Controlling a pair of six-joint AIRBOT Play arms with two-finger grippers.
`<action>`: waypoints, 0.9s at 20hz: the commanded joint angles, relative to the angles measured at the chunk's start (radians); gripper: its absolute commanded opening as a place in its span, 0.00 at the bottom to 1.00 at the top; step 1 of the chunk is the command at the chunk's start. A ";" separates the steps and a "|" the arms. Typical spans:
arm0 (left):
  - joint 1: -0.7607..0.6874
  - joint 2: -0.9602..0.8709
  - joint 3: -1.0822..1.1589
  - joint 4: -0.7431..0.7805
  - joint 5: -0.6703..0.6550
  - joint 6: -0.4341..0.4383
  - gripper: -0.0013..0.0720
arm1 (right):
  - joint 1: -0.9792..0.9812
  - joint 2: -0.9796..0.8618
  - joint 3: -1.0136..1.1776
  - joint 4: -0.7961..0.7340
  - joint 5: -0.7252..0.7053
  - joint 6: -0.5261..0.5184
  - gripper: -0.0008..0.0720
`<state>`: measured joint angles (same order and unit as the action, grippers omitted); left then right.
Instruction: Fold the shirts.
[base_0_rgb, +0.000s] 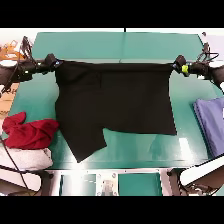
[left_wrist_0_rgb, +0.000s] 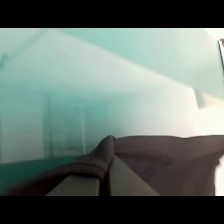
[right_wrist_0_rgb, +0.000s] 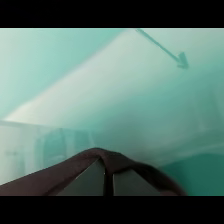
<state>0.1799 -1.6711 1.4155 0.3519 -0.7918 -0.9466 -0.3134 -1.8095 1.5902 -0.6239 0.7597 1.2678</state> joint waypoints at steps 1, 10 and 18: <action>0.001 -0.008 0.038 -0.010 0.040 0.013 0.05 | 0.000 -0.040 0.077 0.005 0.021 0.015 0.04; 0.001 -0.008 0.018 0.496 -0.297 -0.202 0.05 | -0.054 -0.042 0.039 -0.220 0.436 0.016 0.04; 0.000 -0.008 -0.112 0.525 -0.300 -0.226 0.05 | -0.056 -0.042 -0.121 -0.286 0.447 0.019 0.04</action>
<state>0.1802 -1.6787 1.3243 0.8532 -1.0691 -1.1530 -0.3687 -1.8519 1.5036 -0.8783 1.1824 1.2839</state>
